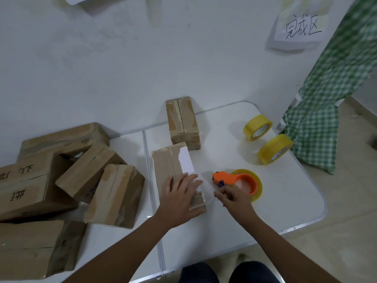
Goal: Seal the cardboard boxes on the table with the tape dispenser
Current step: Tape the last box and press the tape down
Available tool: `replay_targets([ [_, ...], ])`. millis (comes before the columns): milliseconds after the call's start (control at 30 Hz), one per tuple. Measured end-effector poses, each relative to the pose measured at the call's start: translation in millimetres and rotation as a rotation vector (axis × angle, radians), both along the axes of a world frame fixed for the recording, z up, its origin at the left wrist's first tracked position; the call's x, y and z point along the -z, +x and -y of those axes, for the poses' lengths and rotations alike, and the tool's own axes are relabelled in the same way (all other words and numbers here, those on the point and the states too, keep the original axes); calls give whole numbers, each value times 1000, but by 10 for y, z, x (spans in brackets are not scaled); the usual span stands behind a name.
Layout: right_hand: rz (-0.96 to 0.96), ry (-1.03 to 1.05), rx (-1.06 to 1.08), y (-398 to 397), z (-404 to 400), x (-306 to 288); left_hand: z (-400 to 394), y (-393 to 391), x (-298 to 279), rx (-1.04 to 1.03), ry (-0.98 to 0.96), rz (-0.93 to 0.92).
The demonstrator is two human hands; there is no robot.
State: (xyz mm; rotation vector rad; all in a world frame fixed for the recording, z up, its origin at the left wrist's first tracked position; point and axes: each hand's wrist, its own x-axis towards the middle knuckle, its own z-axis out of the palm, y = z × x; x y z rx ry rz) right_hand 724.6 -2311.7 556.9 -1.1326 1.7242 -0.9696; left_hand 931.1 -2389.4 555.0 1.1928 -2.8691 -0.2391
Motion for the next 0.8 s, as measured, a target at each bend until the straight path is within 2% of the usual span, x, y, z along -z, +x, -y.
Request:
replay_targets([
  [200,-157,-127,-14,118,84,110,14,157,64,125,-98,135],
  [533,-362,-164,-157,283,286,357,33,163,100,169,-159,146],
  [800,-276,-116,-109,463,304,437,41,168,200,154,-151,120],
])
